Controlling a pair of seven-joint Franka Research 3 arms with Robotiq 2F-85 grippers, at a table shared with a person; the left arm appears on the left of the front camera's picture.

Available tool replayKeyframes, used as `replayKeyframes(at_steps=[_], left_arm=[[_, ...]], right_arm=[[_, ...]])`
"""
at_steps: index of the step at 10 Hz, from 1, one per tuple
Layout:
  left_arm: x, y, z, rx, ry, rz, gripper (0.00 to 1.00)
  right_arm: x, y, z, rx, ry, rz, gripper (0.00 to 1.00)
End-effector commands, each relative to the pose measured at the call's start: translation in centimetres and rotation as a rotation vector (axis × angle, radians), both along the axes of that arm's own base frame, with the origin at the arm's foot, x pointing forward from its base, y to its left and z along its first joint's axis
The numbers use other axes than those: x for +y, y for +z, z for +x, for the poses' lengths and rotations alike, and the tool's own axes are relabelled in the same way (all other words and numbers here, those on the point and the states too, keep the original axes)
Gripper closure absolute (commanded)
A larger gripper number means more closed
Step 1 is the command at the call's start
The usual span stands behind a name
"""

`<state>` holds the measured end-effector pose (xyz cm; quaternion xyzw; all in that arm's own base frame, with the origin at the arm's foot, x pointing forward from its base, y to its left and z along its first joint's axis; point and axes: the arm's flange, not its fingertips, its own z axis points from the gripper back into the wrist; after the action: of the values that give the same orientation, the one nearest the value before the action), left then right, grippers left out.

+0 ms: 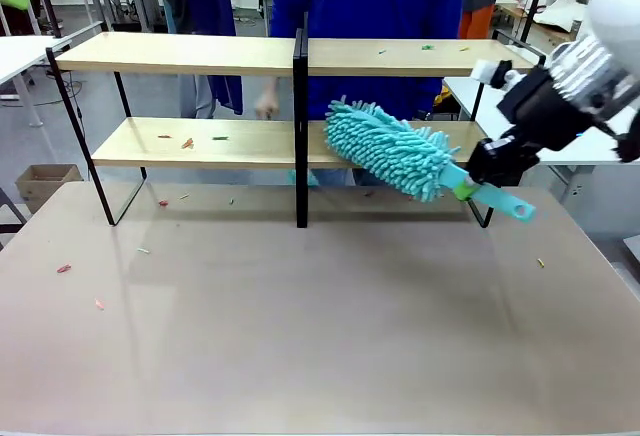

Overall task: Clean the shelves.
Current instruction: Clean a randomly selected level of the Shelf with the Duster.

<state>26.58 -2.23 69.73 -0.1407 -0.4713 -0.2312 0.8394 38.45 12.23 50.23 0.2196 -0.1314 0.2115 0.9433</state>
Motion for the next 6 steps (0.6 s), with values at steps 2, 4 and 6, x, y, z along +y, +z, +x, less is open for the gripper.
replayKeyframes(at_steps=[2, 4, 6], left_arm=[[0.1, 0.0, 0.0, -0.002, -0.012, -0.010, 0.00], [0.1, 0.0, 0.0, -0.002, -0.012, -0.010, 0.00], [0.1, 0.0, 0.0, -0.002, -0.012, -0.010, 0.00]], right_arm=[[2.3, 0.3, 3.1, 0.092, -0.156, 0.010, 0.87], [1.8, 0.6, 3.3, 0.242, -0.336, 0.076, 0.87], [-0.5, 1.6, 1.8, 0.272, -0.783, 0.068, 0.87]])
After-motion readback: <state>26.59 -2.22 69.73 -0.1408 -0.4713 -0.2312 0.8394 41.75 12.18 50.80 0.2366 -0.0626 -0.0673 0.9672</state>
